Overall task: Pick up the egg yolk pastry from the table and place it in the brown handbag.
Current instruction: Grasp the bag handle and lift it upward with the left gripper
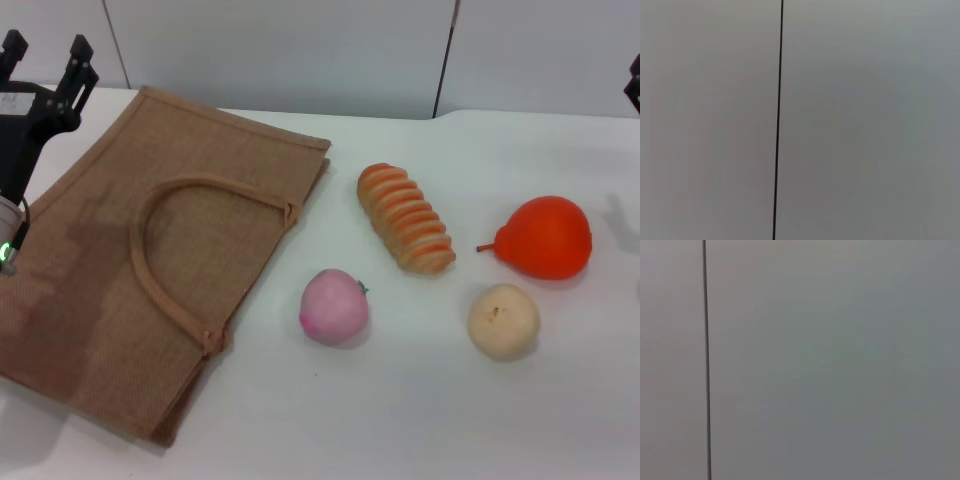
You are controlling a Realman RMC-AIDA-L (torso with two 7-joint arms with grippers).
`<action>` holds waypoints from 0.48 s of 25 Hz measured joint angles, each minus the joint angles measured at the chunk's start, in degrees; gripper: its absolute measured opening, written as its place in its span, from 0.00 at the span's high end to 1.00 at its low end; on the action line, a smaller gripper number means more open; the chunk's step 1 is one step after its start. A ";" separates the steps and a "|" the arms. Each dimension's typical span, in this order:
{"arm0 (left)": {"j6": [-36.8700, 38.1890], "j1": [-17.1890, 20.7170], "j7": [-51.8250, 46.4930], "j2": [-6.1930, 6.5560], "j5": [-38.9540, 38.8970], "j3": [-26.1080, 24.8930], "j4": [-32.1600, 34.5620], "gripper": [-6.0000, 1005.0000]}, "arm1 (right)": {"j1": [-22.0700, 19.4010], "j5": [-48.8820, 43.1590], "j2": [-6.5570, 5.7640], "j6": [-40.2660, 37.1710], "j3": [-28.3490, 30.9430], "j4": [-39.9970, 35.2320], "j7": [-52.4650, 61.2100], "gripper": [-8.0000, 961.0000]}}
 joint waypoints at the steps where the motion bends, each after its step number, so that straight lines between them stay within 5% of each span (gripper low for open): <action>1: 0.01 0.00 0.00 0.00 0.00 0.02 0.00 0.23 | 0.00 0.00 0.00 0.00 0.00 0.00 0.00 0.09; 12: 0.09 0.08 -0.79 0.04 -0.11 -0.11 0.00 0.23 | 0.00 0.00 0.00 0.00 0.00 0.00 0.00 0.09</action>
